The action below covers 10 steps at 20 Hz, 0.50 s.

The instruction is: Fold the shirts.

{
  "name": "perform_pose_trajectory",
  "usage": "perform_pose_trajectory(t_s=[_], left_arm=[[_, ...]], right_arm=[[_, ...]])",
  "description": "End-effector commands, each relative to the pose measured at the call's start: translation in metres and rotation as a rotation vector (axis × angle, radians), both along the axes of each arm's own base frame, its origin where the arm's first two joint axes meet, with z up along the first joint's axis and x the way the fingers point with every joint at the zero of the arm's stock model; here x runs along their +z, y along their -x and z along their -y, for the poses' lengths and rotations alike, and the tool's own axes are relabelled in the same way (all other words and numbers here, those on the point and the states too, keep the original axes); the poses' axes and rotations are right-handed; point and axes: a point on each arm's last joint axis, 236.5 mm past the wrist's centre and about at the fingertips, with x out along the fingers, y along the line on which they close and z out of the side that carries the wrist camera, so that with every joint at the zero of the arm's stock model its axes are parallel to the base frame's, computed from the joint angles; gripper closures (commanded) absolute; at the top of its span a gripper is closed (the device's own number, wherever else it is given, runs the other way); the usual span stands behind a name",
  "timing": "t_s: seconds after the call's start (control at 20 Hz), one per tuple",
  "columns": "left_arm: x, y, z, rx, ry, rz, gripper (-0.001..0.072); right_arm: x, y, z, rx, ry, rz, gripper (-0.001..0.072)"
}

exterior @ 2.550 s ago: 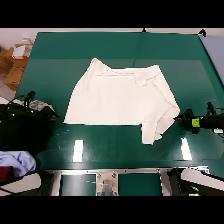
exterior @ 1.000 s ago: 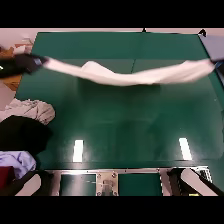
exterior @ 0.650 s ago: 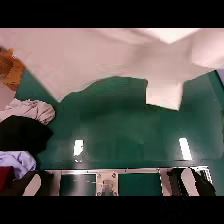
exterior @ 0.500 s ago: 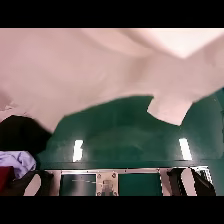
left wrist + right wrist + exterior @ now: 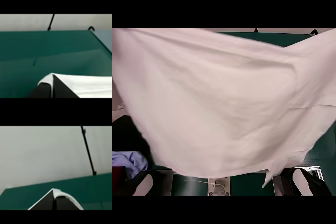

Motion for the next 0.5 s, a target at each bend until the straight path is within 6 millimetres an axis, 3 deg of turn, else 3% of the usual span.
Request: perform_pose_trajectory(t_s=[0.0,0.1,0.2,0.25,0.35,0.45], left_arm=[[-0.137,-0.061,0.0,-0.034,0.089,-0.208,0.0683],[-0.217,-0.096,0.008,-0.03,0.085,-0.323,0.0683],[-0.28,-0.133,0.014,0.007,0.103,-0.411,0.0683],[-0.302,-0.149,0.013,0.03,0.121,-0.439,0.0683],[-0.329,-0.179,0.014,0.04,0.173,-0.475,0.0683],[-0.338,-0.204,0.013,0.041,0.201,-0.477,0.0683]], right_arm=[[-0.138,-0.071,-0.013,0.05,-0.081,-0.23,0.0698],[-0.208,-0.113,-0.007,0.019,-0.135,-0.356,0.0698],[-0.268,-0.146,0.005,-0.01,-0.212,-0.464,0.0698],[-0.294,-0.162,0.011,-0.015,-0.246,-0.508,0.0698],[-0.327,-0.191,0.021,-0.016,-0.269,-0.557,0.0698],[-0.337,-0.218,0.025,0.005,-0.281,-0.562,0.0698]])
